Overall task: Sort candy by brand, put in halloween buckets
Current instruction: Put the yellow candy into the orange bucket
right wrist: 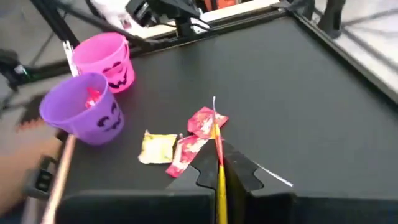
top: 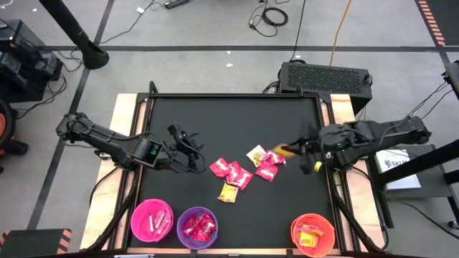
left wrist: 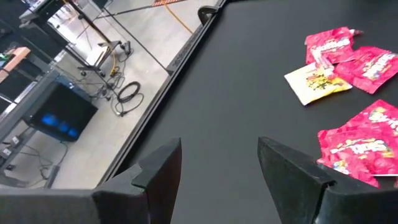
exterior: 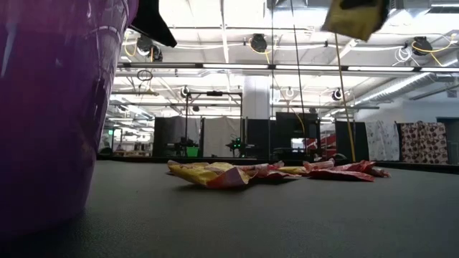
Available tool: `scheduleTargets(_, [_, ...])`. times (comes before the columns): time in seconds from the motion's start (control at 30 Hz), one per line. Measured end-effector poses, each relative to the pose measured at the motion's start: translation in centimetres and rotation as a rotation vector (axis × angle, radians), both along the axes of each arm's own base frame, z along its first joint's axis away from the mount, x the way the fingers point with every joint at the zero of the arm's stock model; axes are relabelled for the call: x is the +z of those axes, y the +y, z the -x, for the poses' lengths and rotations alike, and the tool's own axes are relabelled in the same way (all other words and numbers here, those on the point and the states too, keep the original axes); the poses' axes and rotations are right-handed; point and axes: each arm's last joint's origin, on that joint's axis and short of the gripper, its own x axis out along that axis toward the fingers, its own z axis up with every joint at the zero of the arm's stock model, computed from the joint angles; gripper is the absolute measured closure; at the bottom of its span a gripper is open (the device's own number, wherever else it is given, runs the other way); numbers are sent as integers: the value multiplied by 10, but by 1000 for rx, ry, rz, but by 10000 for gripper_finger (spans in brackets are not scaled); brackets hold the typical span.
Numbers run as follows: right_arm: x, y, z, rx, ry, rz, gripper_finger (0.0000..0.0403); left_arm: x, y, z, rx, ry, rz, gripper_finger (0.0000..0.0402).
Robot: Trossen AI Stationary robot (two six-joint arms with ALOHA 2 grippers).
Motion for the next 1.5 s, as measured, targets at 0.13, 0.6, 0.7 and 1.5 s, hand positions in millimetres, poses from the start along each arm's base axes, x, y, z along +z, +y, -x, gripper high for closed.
scheduleTargets(0.13, [4,4,8,15,-29,-66,403,1,-1,-1,-6,-19,12,183])
scheduleTargets(0.6, [24,18,26,1,253,-327,403,2,-1,-2,-18,-25,27,183])
scheduleTargets(0.7, [39,26,22,-33,352,-362,403,2,-1,-2,-20,-23,25,183])
scheduleTargets(1.5, [-12,195,-15,-95,999,-490,403,3,-2,-4,-24,-48,32,183])
